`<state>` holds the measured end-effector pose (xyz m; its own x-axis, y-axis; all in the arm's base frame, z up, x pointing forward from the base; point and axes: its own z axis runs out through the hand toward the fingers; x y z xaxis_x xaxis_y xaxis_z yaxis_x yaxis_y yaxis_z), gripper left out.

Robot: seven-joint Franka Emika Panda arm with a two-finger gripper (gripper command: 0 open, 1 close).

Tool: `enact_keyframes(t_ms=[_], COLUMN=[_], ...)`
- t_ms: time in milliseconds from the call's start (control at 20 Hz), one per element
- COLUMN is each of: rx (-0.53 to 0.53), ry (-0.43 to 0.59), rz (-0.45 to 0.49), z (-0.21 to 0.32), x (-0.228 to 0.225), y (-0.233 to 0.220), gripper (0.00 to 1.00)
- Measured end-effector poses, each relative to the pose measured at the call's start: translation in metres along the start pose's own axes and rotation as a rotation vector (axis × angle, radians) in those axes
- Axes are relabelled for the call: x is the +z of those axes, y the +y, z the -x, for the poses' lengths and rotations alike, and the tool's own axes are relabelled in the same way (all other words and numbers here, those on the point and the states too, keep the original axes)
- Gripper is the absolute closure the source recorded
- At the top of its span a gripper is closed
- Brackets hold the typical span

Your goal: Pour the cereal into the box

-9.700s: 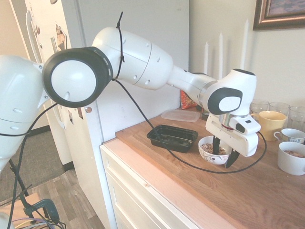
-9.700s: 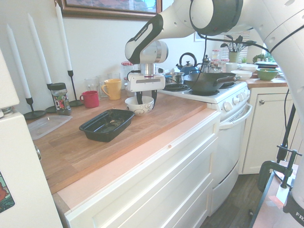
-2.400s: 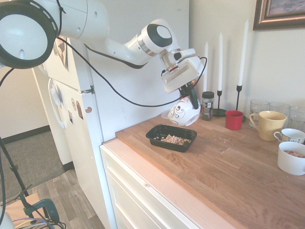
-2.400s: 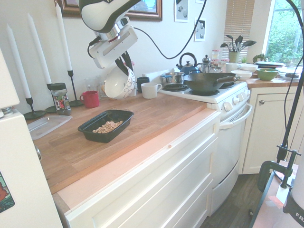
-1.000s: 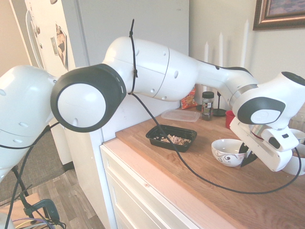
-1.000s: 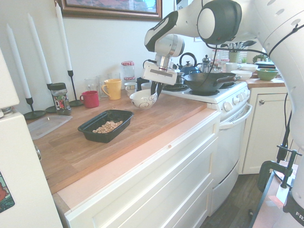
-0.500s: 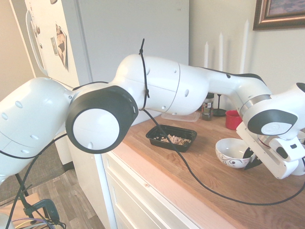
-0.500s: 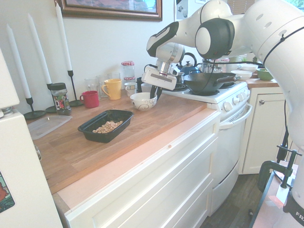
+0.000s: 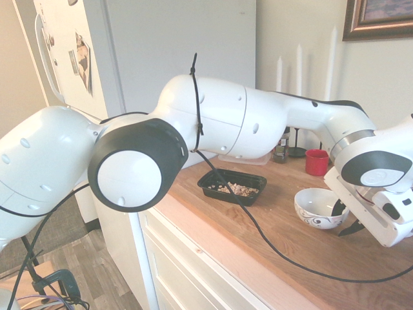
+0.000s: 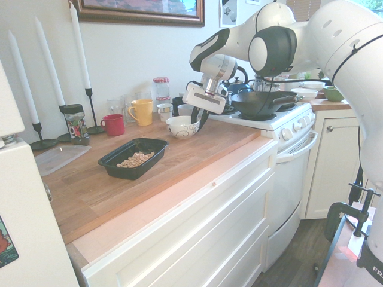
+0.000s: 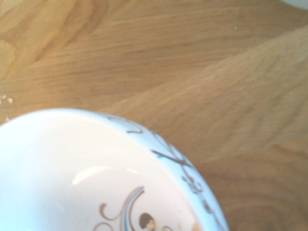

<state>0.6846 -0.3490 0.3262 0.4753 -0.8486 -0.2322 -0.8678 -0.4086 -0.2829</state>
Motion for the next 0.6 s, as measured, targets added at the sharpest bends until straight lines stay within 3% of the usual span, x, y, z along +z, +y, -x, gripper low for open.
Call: enact_keyframes(t_ms=[400, 600], rx=[-0.182, -0.208], ry=[0.234, 0.341], rz=[0.203, 0.300], z=[0.078, 0.121], x=[-0.079, -0.068], y=[-0.056, -0.074], gripper=[0.00, 0.00])
